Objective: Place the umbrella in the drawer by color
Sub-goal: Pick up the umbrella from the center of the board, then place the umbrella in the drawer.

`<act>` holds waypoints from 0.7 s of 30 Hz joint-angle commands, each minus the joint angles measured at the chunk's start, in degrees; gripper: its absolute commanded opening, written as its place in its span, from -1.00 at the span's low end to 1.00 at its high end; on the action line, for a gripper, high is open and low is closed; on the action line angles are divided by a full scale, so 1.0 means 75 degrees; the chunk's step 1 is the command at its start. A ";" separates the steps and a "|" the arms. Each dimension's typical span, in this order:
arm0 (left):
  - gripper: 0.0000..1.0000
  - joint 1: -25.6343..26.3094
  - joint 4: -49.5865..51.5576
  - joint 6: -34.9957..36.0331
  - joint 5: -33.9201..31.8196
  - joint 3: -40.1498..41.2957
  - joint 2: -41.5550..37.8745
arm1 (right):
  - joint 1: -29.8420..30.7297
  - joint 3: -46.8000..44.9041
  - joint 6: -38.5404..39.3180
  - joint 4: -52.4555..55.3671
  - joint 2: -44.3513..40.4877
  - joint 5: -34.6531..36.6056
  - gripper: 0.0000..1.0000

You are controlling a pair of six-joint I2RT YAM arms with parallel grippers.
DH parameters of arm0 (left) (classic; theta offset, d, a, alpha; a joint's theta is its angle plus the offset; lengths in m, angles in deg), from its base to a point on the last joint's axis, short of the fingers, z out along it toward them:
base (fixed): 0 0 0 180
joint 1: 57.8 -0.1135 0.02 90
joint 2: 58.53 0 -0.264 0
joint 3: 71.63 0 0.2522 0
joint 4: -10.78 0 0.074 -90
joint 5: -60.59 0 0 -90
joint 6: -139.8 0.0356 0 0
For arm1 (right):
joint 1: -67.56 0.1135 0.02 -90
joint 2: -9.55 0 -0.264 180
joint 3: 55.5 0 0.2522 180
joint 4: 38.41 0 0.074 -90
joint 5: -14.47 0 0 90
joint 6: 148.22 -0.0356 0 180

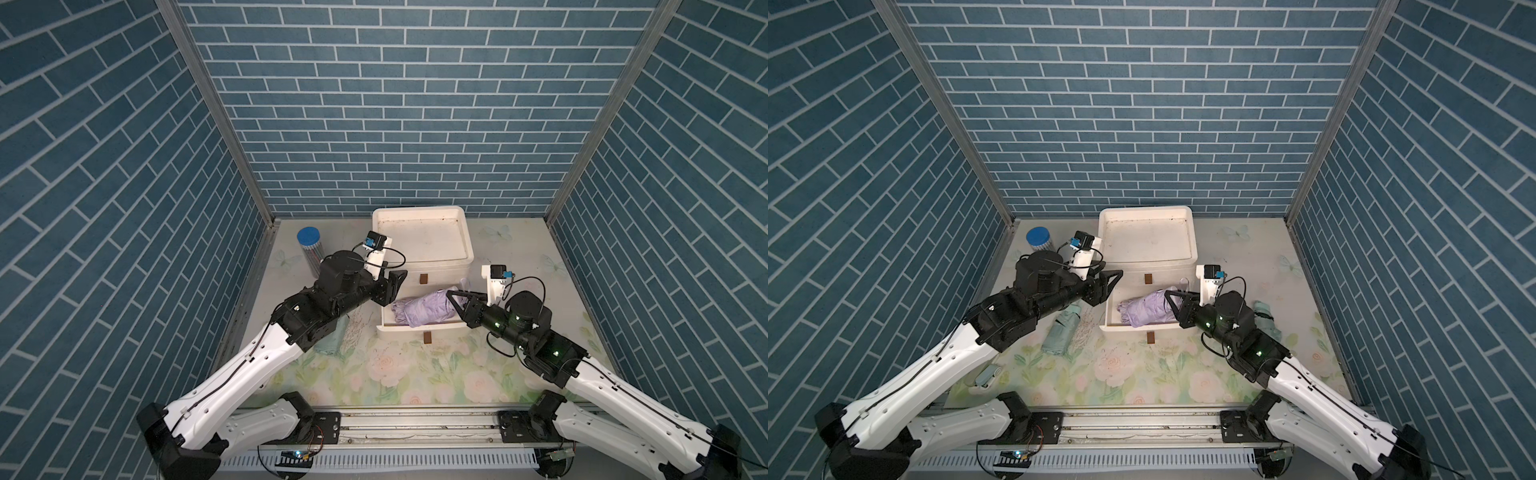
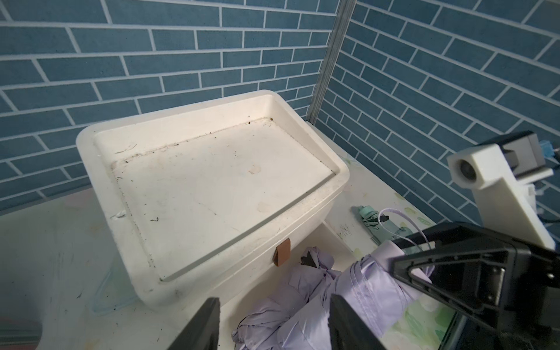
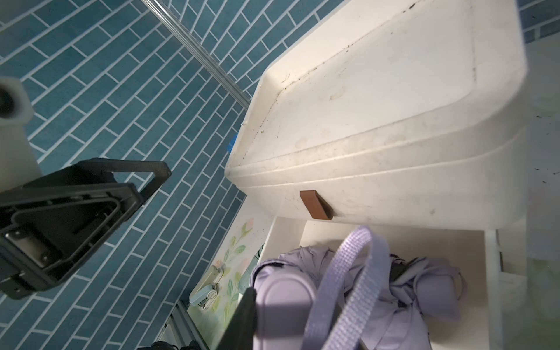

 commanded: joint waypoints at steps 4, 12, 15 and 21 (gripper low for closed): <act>0.20 0.0023 -0.0328 -0.0458 -0.0457 0.0052 -0.0085 | 0.0378 -0.0535 0.0915 -0.1881 -0.0014 0.0730 -1.00; 0.20 0.0023 -0.0442 -0.0559 -0.0967 0.0214 -0.0436 | 0.0381 -0.0829 0.1857 -0.2313 0.0000 0.1616 -1.00; 0.19 0.0023 -0.0403 -0.0615 -0.1078 0.0277 -0.0529 | 0.0374 -0.0609 0.2092 -0.2212 0.0285 0.1597 -1.00; 0.17 0.0023 -0.0507 -0.0975 -0.1443 0.0535 -0.0602 | 0.0370 -0.0346 0.2514 -0.2184 0.0657 0.1791 -1.00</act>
